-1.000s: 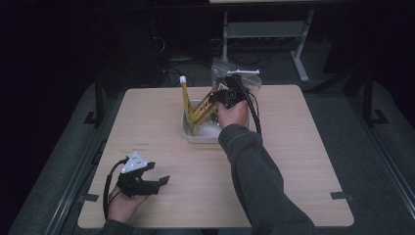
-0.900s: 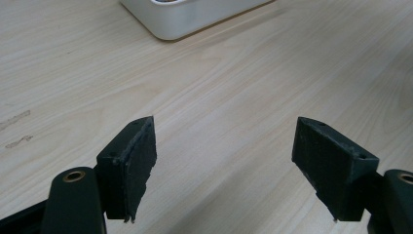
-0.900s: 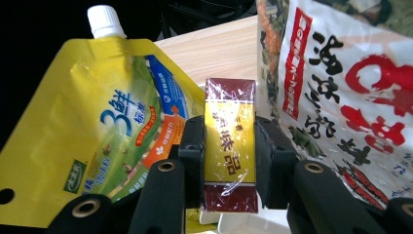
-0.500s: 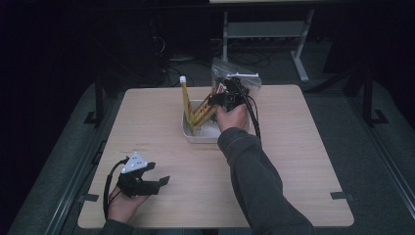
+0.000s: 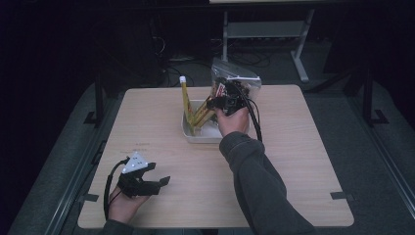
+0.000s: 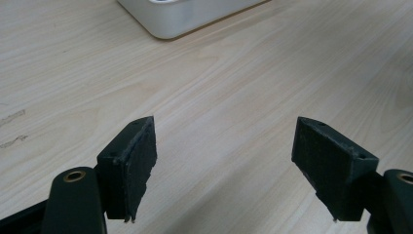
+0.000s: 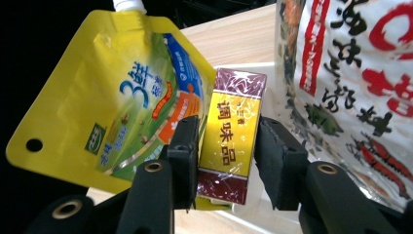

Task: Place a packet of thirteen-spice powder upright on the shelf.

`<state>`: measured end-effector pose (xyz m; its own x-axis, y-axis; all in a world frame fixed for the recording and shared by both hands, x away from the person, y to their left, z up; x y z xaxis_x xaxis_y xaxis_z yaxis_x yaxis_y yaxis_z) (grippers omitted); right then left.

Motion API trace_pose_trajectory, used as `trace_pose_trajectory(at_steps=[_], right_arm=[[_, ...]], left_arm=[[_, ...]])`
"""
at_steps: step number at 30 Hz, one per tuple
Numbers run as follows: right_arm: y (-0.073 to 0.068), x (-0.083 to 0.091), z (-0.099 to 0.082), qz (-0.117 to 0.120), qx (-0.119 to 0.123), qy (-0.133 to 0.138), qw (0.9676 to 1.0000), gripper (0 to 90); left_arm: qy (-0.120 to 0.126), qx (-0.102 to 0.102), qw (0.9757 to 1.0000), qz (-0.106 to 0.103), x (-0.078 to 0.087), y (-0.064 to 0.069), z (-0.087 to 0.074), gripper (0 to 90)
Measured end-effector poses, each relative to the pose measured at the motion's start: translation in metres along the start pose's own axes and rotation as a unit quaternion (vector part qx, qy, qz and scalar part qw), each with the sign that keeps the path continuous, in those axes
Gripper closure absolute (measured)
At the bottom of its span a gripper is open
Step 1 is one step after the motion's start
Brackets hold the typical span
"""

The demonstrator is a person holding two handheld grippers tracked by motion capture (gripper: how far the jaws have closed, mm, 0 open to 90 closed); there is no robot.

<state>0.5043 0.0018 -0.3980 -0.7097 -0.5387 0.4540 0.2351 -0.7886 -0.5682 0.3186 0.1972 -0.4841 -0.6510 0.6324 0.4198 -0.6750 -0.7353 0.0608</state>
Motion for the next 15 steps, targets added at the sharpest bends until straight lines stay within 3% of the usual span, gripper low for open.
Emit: trace_pose_trajectory(at_steps=[15], right_arm=[[-0.0069, 0.0052, -0.0088, 0.017, -0.007, 0.001, 0.9998, 57.8]], left_arm=[[0.002, 0.001, 1.0000, 0.000, 0.0003, 0.0014, 0.0009, 24.1]])
Point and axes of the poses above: each handheld gripper's, and its own axes: x roughly backward along the jaws, z roughly out of its top, y roughly to its right, the point moved 10 cm from there along -x, roughly forward along the jaws, and after that the axes turned 14 degrees about y, right-handed, at the moved point
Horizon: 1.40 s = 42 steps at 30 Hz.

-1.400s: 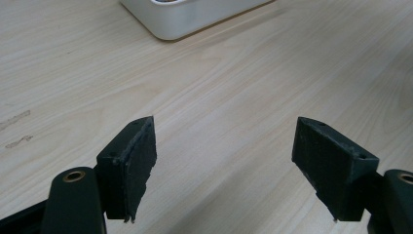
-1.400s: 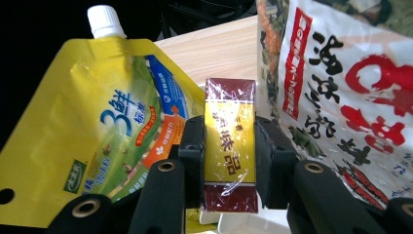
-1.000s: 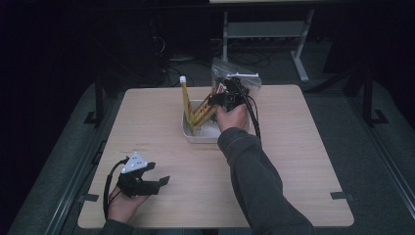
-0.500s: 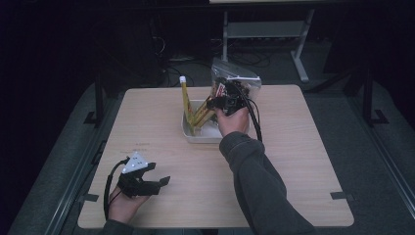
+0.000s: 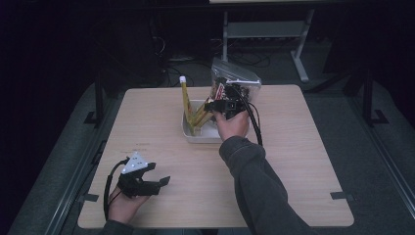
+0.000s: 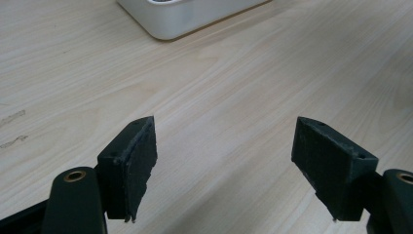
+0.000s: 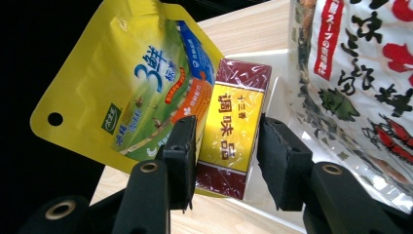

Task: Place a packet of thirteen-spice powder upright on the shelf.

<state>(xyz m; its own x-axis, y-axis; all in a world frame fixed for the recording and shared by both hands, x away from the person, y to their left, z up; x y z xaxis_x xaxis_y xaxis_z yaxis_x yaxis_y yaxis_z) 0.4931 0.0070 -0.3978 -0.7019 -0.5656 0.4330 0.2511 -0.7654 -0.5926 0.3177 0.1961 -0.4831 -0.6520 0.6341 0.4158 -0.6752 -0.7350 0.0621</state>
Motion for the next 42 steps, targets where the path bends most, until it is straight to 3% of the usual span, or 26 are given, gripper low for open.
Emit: trace_pose_trajectory(at_steps=[9, 12, 15, 17, 21, 27, 35, 42], right_arm=[[-0.005, -0.007, 0.007, -0.009, -0.004, 0.011, 0.9999, 61.9], [-0.001, -0.007, 0.008, -0.030, 0.007, 0.014, 0.9994, 65.6], [0.002, -0.004, 0.007, -0.036, 0.004, 0.012, 0.9993, 66.3], [0.003, -0.002, 0.005, -0.035, 0.003, 0.011, 0.9993, 66.1], [-0.005, 0.003, -0.005, -0.008, -0.014, -0.001, 0.9999, 61.0], [-0.019, 0.006, -0.014, 0.014, -0.013, -0.006, 0.9998, 57.3], [-0.024, -0.003, -0.013, 0.019, -0.028, 0.001, 0.9994, 53.3], [-0.033, -0.018, -0.004, 0.013, -0.024, 0.010, 0.9996, 51.6]], left_arm=[[0.003, 0.003, 1.0000, 0.000, 0.001, -0.001, 0.001, 24.3], [0.003, 0.004, 1.0000, -0.001, 0.002, -0.002, 0.000, 24.4], [0.003, 0.004, 1.0000, -0.001, 0.002, -0.001, 0.001, 24.5], [0.003, 0.003, 1.0000, -0.001, 0.001, -0.001, 0.001, 24.5], [0.004, 0.004, 1.0000, -0.003, 0.000, 0.001, 0.002, 24.6], [0.005, 0.003, 1.0000, -0.002, 0.001, 0.001, 0.002, 24.8], [0.007, 0.005, 1.0000, -0.002, 0.002, 0.000, 0.002, 24.9], [0.010, 0.009, 0.9999, 0.001, 0.003, -0.003, 0.003, 25.1]])
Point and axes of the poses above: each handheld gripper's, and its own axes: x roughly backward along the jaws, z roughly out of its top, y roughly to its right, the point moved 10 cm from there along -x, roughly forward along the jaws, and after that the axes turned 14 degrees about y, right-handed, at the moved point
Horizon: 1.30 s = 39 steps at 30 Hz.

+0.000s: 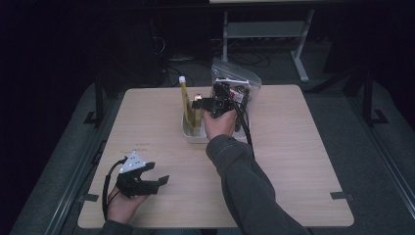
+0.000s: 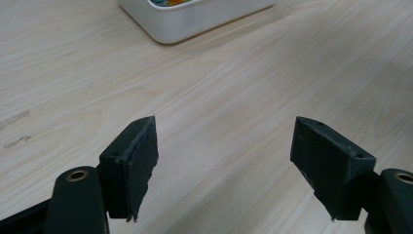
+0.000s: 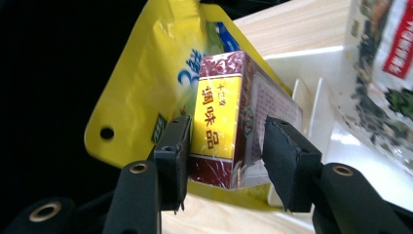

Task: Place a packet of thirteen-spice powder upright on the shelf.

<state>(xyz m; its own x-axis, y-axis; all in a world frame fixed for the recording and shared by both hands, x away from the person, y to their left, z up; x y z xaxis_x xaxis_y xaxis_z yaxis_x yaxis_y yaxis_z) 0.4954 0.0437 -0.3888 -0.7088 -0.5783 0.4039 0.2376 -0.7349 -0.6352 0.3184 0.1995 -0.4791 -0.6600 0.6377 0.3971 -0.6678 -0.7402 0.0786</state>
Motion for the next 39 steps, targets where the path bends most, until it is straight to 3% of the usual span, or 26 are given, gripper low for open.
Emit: trace_pose_trajectory(at_steps=[7, 10, 20, 22, 26, 28, 30, 36, 37, 38, 39], right_arm=[[-0.002, -0.005, 0.002, -0.006, 0.008, 0.004, 0.9999, 51.0], [-0.002, -0.001, -0.001, -0.004, 0.023, -0.003, 0.9997, 50.5], [-0.006, 0.000, -0.004, -0.003, 0.026, -0.022, 0.9994, 50.2], [-0.008, -0.001, -0.002, -0.016, 0.033, -0.024, 0.9990, 53.7], [-0.009, 0.000, 0.005, -0.066, 0.057, -0.026, 0.9958, 60.4], [-0.006, 0.002, 0.010, -0.102, 0.069, -0.027, 0.9920, 64.9], [-0.001, 0.005, 0.015, -0.140, 0.090, -0.027, 0.9857, 67.7], [0.003, 0.006, 0.017, -0.157, 0.078, -0.025, 0.9842, 68.1], [0.002, 0.007, 0.016, -0.172, 0.082, -0.024, 0.9813, 68.3], [0.002, 0.007, 0.016, -0.172, 0.082, -0.024, 0.9813, 68.3], [0.001, 0.007, 0.015, -0.187, 0.083, -0.021, 0.9787, 68.4]], left_arm=[[0.003, 0.004, 1.0000, -0.001, 0.001, -0.001, 0.000, 25.4], [0.002, 0.003, 1.0000, -0.001, 0.001, -0.001, 0.000, 25.4], [0.003, 0.007, 1.0000, 0.000, 0.002, -0.002, 0.001, 25.4], [0.005, 0.010, 0.9999, 0.000, 0.002, -0.002, 0.001, 25.4], [0.008, 0.013, 0.9999, 0.000, 0.003, -0.003, 0.001, 25.4], [0.011, 0.017, 0.9998, 0.001, 0.004, -0.005, 0.002, 25.5], [0.012, 0.020, 0.9997, -0.001, 0.005, -0.006, 0.002, 25.4], [0.018, 0.030, 0.9994, -0.005, 0.006, -0.008, 0.003, 25.5], [0.022, 0.037, 0.9991, -0.006, 0.007, -0.008, 0.003, 25.5], [0.022, 0.037, 0.9991, -0.006, 0.007, -0.008, 0.003, 25.5], [0.025, 0.041, 0.9988, -0.009, 0.007, -0.008, 0.003, 25.5]])
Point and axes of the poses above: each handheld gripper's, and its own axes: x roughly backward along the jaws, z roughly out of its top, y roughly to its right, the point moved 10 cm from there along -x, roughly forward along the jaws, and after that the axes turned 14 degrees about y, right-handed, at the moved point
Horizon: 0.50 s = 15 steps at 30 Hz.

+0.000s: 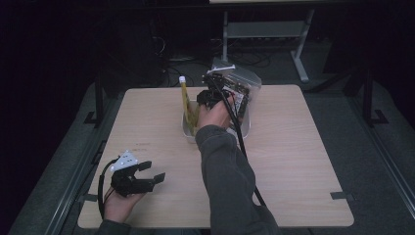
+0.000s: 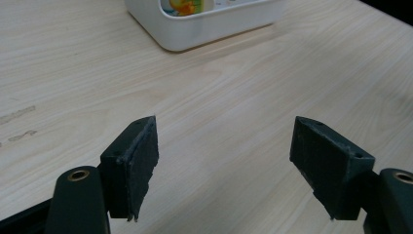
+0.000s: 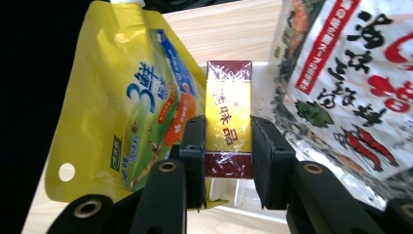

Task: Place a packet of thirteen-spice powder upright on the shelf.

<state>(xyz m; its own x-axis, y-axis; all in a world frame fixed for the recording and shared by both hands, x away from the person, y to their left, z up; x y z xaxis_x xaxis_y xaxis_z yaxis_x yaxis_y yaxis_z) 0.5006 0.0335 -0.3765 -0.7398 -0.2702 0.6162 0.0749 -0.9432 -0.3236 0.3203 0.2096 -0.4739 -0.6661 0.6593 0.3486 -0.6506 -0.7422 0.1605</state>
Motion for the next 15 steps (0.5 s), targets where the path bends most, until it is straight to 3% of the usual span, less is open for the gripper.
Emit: trace_pose_trajectory(at_steps=[2, 4, 8, 12, 15], right_arm=[[0.000, 0.000, 0.000, -0.006, 0.000, 0.001, 1.0000, 68.4], [-0.002, 0.002, -0.001, -0.032, -0.005, 0.006, 0.9995, 68.5], [-0.005, 0.001, -0.003, -0.053, -0.004, 0.010, 0.9985, 68.4], [-0.007, -0.005, -0.008, -0.061, 0.000, 0.012, 0.9981, 68.2], [-0.007, -0.012, -0.012, -0.049, -0.009, 0.010, 0.9987, 67.3]], left_arm=[[0.002, 0.003, 1.0000, -0.001, 0.000, 0.000, 0.000, 25.5], [0.004, 0.007, 1.0000, -0.004, 0.001, -0.001, 0.000, 25.5], [0.013, 0.014, 0.9998, -0.007, 0.003, -0.003, 0.002, 25.5], [0.016, 0.012, 0.9998, -0.010, 0.003, -0.003, 0.004, 25.5], [0.014, 0.010, 0.9998, -0.011, 0.001, -0.001, 0.004, 25.5]])
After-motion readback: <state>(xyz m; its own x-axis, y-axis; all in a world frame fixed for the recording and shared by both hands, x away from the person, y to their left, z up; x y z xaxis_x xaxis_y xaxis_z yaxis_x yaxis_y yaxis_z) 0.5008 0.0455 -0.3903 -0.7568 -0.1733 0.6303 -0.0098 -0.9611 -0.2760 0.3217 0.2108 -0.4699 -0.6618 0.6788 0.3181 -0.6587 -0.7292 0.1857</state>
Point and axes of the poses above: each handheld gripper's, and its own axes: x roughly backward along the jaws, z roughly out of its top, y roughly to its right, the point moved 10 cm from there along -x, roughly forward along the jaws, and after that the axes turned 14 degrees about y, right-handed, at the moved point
